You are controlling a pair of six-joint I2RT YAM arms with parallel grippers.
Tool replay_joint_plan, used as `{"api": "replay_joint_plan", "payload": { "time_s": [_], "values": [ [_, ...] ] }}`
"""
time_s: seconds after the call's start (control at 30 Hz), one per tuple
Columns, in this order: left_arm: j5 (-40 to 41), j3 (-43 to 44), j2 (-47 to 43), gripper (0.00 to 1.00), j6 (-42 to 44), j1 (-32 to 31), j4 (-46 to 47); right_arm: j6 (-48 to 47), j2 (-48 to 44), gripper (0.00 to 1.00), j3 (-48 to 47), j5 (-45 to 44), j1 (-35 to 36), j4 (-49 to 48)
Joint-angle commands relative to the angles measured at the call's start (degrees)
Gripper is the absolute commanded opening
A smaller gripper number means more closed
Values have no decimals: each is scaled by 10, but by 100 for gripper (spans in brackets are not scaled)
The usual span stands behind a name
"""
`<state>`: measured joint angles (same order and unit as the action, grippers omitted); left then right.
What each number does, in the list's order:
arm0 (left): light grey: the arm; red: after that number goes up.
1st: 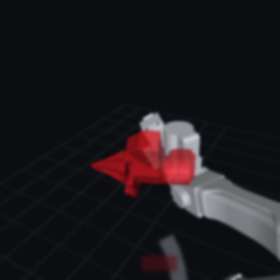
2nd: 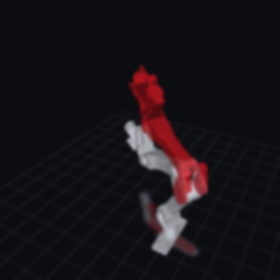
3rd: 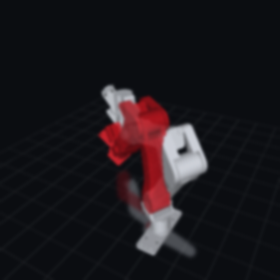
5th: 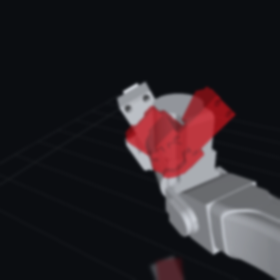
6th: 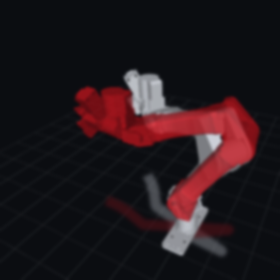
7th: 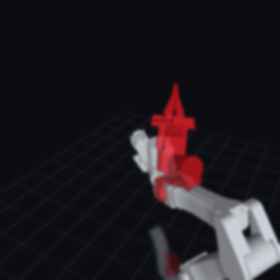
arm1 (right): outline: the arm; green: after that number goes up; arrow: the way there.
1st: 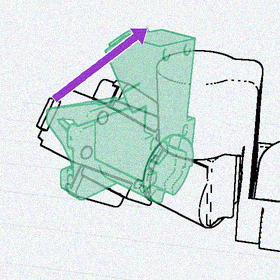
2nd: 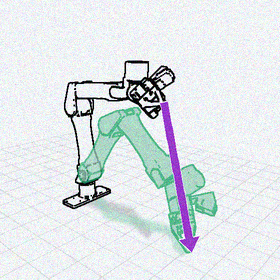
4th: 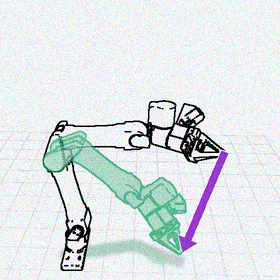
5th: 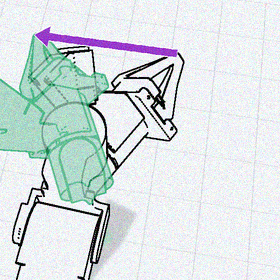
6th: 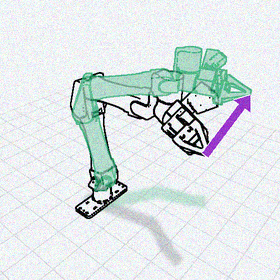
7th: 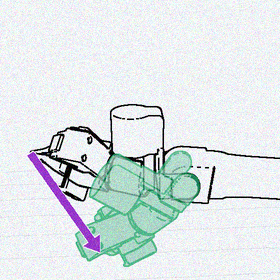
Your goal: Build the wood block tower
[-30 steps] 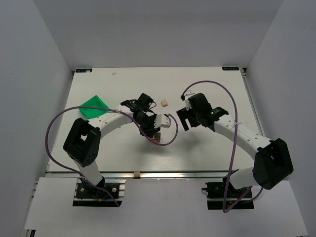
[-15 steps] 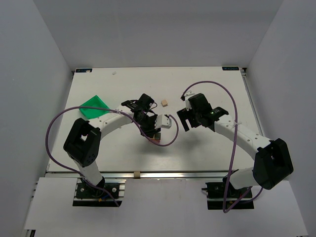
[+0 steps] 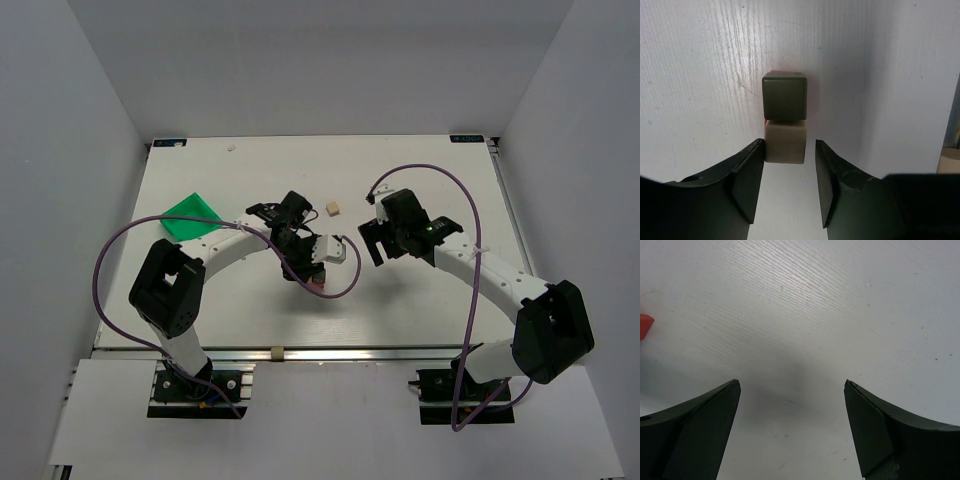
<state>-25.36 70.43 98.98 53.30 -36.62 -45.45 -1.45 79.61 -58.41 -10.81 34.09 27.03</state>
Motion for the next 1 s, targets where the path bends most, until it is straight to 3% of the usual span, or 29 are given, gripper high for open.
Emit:
{"api": "replay_joint_plan", "payload": {
  "time_s": [0.0, 0.23, 0.3, 0.4, 0.63, 0.77, 0.8, 0.83, 0.9, 0.93, 0.97],
  "values": [
    [-6, 6, -5, 56, 10, -4, -14, 8, -5, 89, -24, -4, -2, 0],
    [-7, 12, -3, 60, 9, -4, -15, 6, -5, 90, -25, 3, -2, 0],
    [0, 18, -4, 71, 10, -3, -24, 3, -4, 90, -25, 7, 0, 5],
    [24, 29, -15, 96, 8, 2, -25, 1, -2, 89, -28, 14, 0, 10],
    [91, 53, -83, 98, 8, 13, -25, 2, -20, 89, -28, 60, 1, 7],
    [162, 60, -124, 98, -30, 14, 43, 10, -35, 90, -8, 88, 2, -12],
    [172, 69, -128, 89, -49, 15, 86, 27, -45, 89, 0, 85, 2, -28],
    [204, 80, -129, 70, -70, 16, 111, 29, -51, 89, 5, 87, 1, -36],
    [235, 110, -122, 15, -176, 16, 160, 40, -65, 89, 19, 95, 1, -48],
    [259, 140, -118, 4, -219, 15, 168, 57, -69, 81, 24, 97, 1, -54],
    [318, 147, -116, 3, -274, 15, 176, 65, -73, 73, 30, 99, 2, -69]
  ]
}}
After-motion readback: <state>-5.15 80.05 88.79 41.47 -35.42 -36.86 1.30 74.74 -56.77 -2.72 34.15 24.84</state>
